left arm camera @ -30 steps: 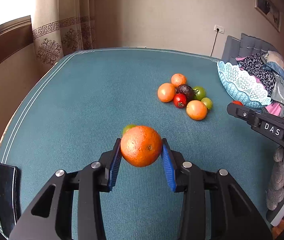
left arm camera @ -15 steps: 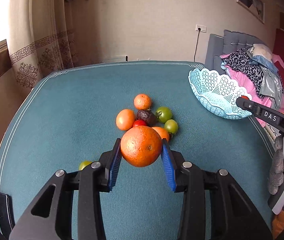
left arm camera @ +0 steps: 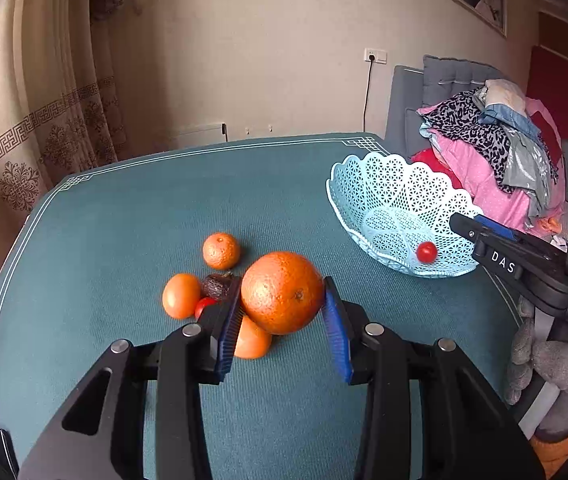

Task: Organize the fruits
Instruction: 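Carry the red tomato over the basket and open the right gripper while the left carries the orange, then lower the orange into the basket and open the left gripper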

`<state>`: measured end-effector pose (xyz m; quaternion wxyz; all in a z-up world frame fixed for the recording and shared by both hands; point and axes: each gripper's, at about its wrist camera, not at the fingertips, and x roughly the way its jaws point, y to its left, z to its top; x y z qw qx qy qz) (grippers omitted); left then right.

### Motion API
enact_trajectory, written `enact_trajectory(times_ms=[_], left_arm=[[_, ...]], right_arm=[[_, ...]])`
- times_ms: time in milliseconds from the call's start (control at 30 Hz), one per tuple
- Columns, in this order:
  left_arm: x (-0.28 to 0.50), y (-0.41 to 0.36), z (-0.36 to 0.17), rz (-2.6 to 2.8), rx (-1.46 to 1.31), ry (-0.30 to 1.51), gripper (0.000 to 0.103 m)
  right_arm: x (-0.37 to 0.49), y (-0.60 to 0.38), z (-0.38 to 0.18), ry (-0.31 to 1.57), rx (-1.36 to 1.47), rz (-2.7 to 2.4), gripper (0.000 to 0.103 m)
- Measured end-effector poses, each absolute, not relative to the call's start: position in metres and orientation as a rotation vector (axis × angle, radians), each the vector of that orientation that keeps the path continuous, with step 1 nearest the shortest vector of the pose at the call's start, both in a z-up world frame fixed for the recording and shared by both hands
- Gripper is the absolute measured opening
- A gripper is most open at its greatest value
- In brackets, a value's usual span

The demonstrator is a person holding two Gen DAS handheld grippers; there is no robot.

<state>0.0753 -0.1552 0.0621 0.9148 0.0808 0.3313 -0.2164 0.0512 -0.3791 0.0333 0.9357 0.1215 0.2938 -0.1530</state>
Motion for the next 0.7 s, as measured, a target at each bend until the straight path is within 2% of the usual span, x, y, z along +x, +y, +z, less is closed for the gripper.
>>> enact_trajectory(times_ms=[400, 533, 700], left_arm=[[0.102, -0.217, 0.060, -0.559, 0.173, 0.698, 0.040], [0.108, -0.239, 0.057, -0.597, 0.187, 0.704, 0.040], [0.109, -0.261, 0.056, -0.636, 0.198, 0.701, 0.040]], right_arm=[[0.034, -0.388, 0.035, 0.508, 0.270, -0.409, 0.046], [0.030, -0.397, 0.031, 0.506, 0.307, -0.438, 0.052], [0.026, -0.403, 0.028, 0.503, 0.331, -0.461, 0.053]])
